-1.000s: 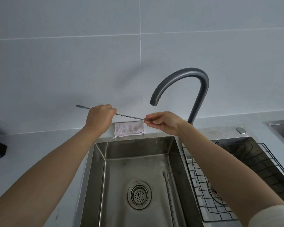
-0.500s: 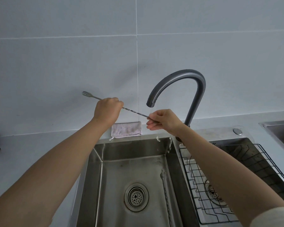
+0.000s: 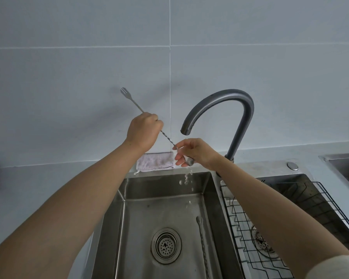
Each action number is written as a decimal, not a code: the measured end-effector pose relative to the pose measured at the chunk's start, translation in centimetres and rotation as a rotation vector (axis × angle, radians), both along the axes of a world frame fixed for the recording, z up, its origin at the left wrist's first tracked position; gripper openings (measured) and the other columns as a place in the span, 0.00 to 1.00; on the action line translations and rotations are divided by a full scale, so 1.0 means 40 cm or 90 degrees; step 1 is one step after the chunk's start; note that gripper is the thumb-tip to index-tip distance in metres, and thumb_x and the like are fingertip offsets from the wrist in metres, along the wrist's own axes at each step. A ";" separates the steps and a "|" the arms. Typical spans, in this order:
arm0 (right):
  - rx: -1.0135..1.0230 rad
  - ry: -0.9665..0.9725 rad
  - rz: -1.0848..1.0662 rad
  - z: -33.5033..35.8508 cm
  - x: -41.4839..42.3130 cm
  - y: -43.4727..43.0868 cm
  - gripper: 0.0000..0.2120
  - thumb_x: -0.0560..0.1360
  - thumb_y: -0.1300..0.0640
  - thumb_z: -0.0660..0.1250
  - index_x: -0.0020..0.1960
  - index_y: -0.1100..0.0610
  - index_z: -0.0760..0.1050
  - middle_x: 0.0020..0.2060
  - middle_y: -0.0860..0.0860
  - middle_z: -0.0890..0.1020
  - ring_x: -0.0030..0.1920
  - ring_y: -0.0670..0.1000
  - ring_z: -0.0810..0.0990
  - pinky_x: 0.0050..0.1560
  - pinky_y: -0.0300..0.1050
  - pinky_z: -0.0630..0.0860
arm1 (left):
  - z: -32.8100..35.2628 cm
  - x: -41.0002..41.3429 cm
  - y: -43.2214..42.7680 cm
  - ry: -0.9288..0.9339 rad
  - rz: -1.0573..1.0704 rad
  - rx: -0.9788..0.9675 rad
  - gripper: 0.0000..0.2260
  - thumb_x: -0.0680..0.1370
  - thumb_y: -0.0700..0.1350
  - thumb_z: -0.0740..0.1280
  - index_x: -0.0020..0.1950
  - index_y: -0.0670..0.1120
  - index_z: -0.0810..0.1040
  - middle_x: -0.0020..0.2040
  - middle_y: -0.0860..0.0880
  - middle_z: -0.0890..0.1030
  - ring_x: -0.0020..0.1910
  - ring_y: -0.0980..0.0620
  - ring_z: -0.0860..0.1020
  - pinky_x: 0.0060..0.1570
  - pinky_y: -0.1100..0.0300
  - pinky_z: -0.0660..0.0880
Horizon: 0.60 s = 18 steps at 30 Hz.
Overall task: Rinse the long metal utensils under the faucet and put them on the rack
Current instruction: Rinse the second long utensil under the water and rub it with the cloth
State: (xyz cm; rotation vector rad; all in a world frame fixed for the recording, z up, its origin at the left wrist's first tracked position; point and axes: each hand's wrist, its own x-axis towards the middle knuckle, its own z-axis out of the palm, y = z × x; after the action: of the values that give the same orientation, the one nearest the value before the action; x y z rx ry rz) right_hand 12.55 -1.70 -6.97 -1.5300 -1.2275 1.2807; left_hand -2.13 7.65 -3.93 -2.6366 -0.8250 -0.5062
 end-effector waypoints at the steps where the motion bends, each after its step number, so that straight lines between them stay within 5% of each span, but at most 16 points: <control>1: 0.006 -0.019 -0.012 0.000 -0.001 0.003 0.08 0.79 0.63 0.59 0.43 0.58 0.74 0.33 0.55 0.79 0.27 0.44 0.81 0.35 0.37 0.81 | 0.003 0.007 -0.004 -0.001 -0.003 0.006 0.15 0.43 0.25 0.73 0.20 0.38 0.72 0.17 0.44 0.70 0.18 0.46 0.72 0.19 0.68 0.66; 6: 0.034 -0.065 -0.067 -0.008 -0.001 0.009 0.09 0.79 0.59 0.59 0.41 0.59 0.72 0.30 0.55 0.78 0.22 0.43 0.78 0.31 0.36 0.79 | 0.013 0.041 -0.015 -0.020 -0.042 0.039 0.14 0.45 0.25 0.74 0.21 0.37 0.73 0.18 0.43 0.72 0.20 0.44 0.74 0.18 0.67 0.68; 11: 0.038 0.023 -0.069 -0.006 0.002 0.009 0.08 0.79 0.69 0.55 0.53 0.63 0.72 0.37 0.54 0.79 0.25 0.43 0.80 0.33 0.36 0.80 | -0.012 0.067 -0.013 -0.031 -0.072 0.028 0.13 0.48 0.24 0.75 0.26 0.36 0.78 0.22 0.42 0.76 0.24 0.43 0.77 0.23 0.60 0.78; 18: 0.072 0.093 -0.091 -0.016 0.005 0.003 0.11 0.80 0.69 0.53 0.44 0.59 0.70 0.38 0.56 0.80 0.31 0.44 0.83 0.41 0.37 0.80 | -0.053 0.038 -0.067 -0.197 -0.056 -0.036 0.10 0.65 0.31 0.74 0.45 0.35 0.80 0.40 0.38 0.82 0.39 0.41 0.82 0.36 0.56 0.80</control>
State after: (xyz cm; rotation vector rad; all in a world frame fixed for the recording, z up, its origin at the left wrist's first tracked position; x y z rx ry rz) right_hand 12.77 -1.58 -7.60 -1.3916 -1.0605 1.1875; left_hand -0.62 4.95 -6.05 -2.6947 -0.8231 -0.9462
